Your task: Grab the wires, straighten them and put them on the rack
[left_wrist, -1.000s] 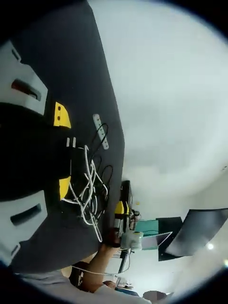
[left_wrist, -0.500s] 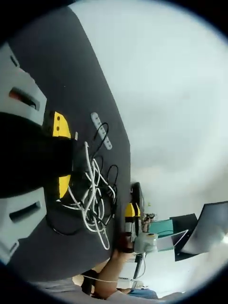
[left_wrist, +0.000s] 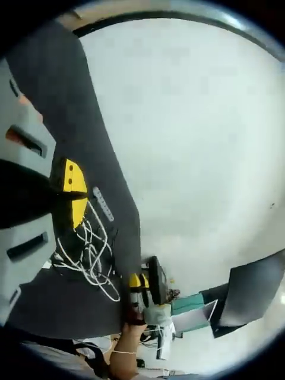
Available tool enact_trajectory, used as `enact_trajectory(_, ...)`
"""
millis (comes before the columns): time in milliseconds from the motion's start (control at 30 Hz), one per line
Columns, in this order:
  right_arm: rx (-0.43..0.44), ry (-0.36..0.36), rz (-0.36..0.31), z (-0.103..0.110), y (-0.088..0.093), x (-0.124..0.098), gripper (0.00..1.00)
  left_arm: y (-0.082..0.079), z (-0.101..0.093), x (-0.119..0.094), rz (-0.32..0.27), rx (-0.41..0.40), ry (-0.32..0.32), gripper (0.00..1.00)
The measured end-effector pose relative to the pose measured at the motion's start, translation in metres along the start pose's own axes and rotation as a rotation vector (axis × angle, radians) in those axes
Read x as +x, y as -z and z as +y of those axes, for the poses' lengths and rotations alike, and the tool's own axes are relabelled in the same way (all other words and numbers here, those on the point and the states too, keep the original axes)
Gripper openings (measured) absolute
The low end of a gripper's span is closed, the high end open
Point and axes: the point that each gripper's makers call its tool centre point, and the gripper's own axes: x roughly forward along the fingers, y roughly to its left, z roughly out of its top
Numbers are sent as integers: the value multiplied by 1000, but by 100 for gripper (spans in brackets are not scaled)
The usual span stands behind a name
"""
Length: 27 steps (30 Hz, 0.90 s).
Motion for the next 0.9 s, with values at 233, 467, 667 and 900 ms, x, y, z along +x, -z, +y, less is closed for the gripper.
enact_trajectory(233,-4,-22,-1,5,0,1,25,12,-16,-7,15,0,31,21)
enact_trajectory(467,-13,-27,9,5,1,0,25,66,-28,27,233,117,159,60)
enact_trajectory(667,-9,-29,7,5,1,0,25,62,-35,46,156,308,239,46)
enact_trajectory(900,-19,-58,1,14,-1,-2,25,66,-54,49,403,359,307,28)
